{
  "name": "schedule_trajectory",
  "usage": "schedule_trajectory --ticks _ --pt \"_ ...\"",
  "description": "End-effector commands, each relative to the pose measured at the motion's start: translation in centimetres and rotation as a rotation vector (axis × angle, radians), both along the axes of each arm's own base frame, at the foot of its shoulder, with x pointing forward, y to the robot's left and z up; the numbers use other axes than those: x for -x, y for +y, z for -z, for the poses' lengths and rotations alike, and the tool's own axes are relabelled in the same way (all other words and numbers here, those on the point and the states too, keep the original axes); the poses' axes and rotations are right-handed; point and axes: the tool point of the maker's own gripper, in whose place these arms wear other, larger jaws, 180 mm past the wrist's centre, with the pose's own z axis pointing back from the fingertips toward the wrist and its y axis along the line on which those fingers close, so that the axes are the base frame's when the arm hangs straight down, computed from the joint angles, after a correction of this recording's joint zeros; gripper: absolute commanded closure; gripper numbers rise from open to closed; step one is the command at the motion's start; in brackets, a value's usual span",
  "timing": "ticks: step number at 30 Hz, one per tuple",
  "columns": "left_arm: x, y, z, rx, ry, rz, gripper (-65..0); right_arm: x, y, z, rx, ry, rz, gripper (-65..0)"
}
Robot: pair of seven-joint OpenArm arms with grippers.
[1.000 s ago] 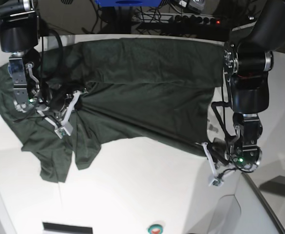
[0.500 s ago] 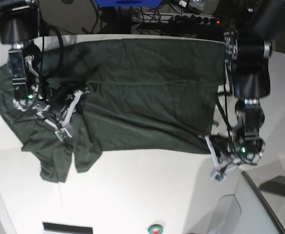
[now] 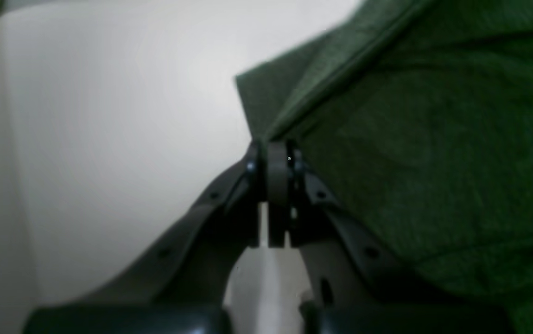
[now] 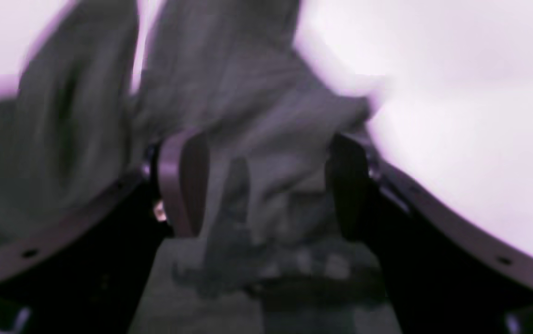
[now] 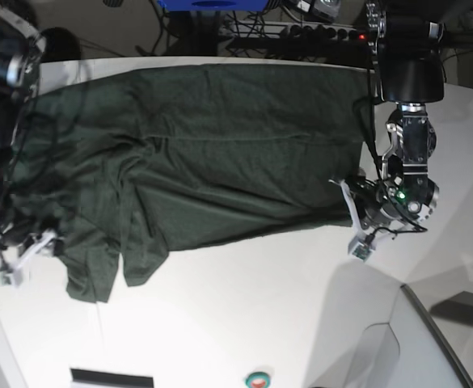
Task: Layout the t-shirt on the table in an organized manner, then fold the t-shirt properly
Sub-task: 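Drag the shirt edge with the left gripper toward the collar, spreading it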
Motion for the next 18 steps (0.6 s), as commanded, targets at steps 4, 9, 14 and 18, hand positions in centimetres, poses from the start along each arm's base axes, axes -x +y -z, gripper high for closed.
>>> schedule_trajectory --ticks 4,9,14,18 --pt "-3.6 0.7 -2.9 -0.001 -0.089 -0.028 0.0 -0.1 -2.5 -0.6 0.023 -0.037 0.031 -34.8" --pt "-7.2 1.6 -4.5 0.031 -0.159 -0.116 0.0 2.1 -3.7 0.9 0.008 -0.007 0.073 -34.8" --pt "-9.3 1.6 -5.3 0.056 -0.170 -0.127 0.0 4.9 -4.7 2.4 0.009 0.028 0.108 -34.8" --pt "-9.4 1.7 -4.7 0.059 -0.147 -0.134 0.0 6.2 -4.9 1.6 0.060 0.002 0.085 -35.0"
